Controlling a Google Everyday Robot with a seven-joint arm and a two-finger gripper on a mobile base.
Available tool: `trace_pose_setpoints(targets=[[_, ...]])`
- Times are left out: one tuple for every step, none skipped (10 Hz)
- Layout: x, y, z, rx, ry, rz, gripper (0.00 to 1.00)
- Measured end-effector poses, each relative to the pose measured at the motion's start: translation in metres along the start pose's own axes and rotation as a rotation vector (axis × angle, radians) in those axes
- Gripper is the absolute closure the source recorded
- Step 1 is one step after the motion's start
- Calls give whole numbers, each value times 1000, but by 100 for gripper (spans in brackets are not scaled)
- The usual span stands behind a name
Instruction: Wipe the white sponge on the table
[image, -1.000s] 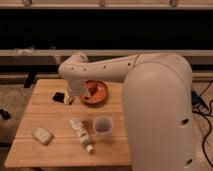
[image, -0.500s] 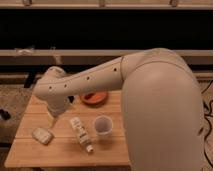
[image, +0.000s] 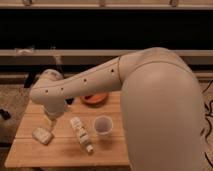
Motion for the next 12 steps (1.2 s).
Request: trace_pose_setpoints(targets=[[0, 0, 0, -1, 0, 1, 20], [-1, 1, 1, -3, 1, -6, 20], [-5, 8, 9, -11, 4, -30, 20], [-13, 18, 17, -19, 4, -52, 20], [-24, 32, 30, -29, 11, -83, 20], [-37, 52, 46, -42, 21, -121, 20], [-46, 68, 62, -54, 30, -150, 20], [-52, 75, 76, -63, 29, -164, 20], [-56, 80, 86, -72, 31, -177, 20], [-57, 85, 90, -79, 37, -186, 20], [-57, 92, 94, -83, 45, -201, 20], [-56, 98, 98, -83, 56, -212, 20]])
